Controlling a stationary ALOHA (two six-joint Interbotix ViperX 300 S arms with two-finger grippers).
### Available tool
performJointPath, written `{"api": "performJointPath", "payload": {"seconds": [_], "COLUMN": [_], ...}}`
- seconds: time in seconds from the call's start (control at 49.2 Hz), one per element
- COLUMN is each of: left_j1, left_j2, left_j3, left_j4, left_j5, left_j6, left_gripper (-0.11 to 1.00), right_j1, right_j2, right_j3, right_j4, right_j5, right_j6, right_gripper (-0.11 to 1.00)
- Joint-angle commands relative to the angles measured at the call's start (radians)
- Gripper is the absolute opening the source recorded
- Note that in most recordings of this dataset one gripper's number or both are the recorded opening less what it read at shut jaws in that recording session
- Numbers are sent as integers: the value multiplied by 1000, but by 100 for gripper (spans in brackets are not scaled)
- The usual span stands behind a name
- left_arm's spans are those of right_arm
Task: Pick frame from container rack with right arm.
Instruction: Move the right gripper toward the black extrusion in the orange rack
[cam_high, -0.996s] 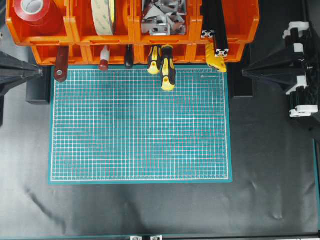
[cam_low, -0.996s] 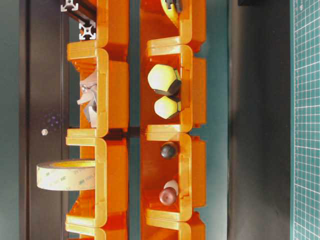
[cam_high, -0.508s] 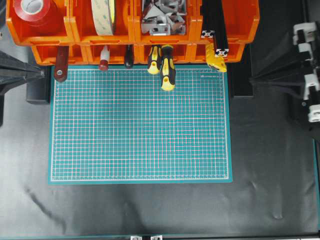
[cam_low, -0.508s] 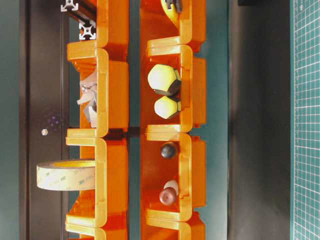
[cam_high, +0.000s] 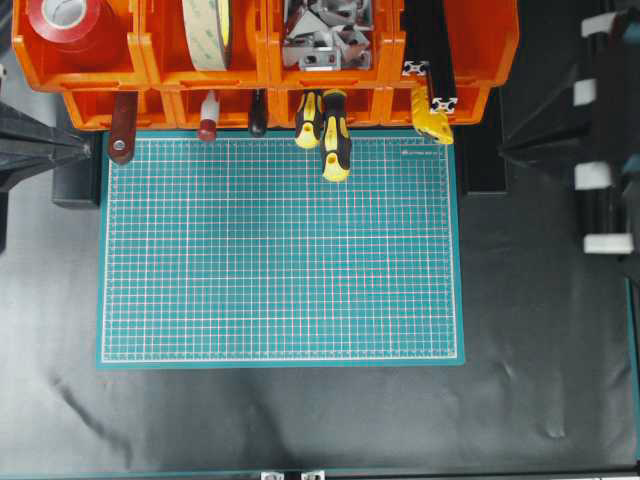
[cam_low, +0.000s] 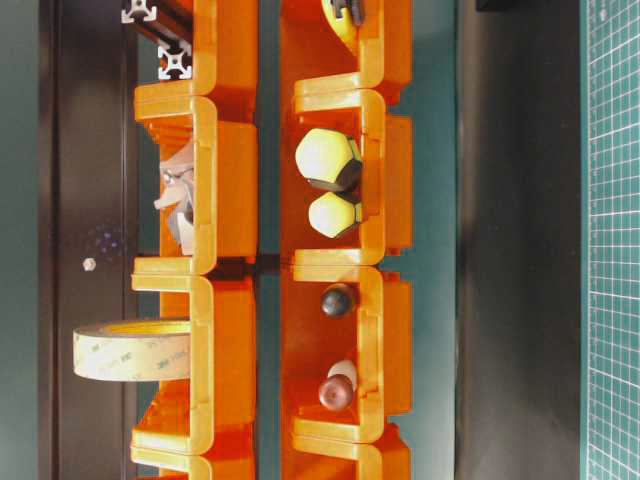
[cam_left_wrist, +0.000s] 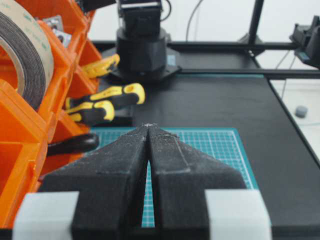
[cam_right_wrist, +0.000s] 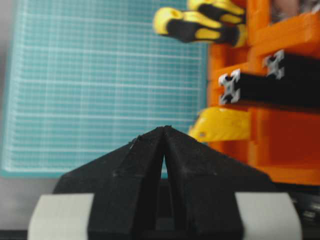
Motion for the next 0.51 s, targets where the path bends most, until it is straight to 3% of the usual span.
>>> {"api": "performJointPath", "payload": {"seconds": [0.0,0.163,0.325,0.406,0.488], "left_j1": [-3,-9,-11,-9,-9], "left_j2": [8,8,8,8,8], "left_j3": [-28,-28,-28,-28,-28], "left_j4": [3,3,3,3,3], "left_j5": [-5,-5,-5,-5,-5], "left_j6": [-3,-3,-3,-3,-3], "left_gripper": [0,0,0,0,0], "right_j1": [91,209,304,333,344], "right_j2": [78,192,276,299,314], "right_j3": [-74,-58,-17,-15,-15], "right_j4": [-160,-413,-637,-673,-676], "right_j5": [137,342,433,448,453], "right_j6": [15,100,169,170,170], "right_gripper": [0,0,0,0,1]}}
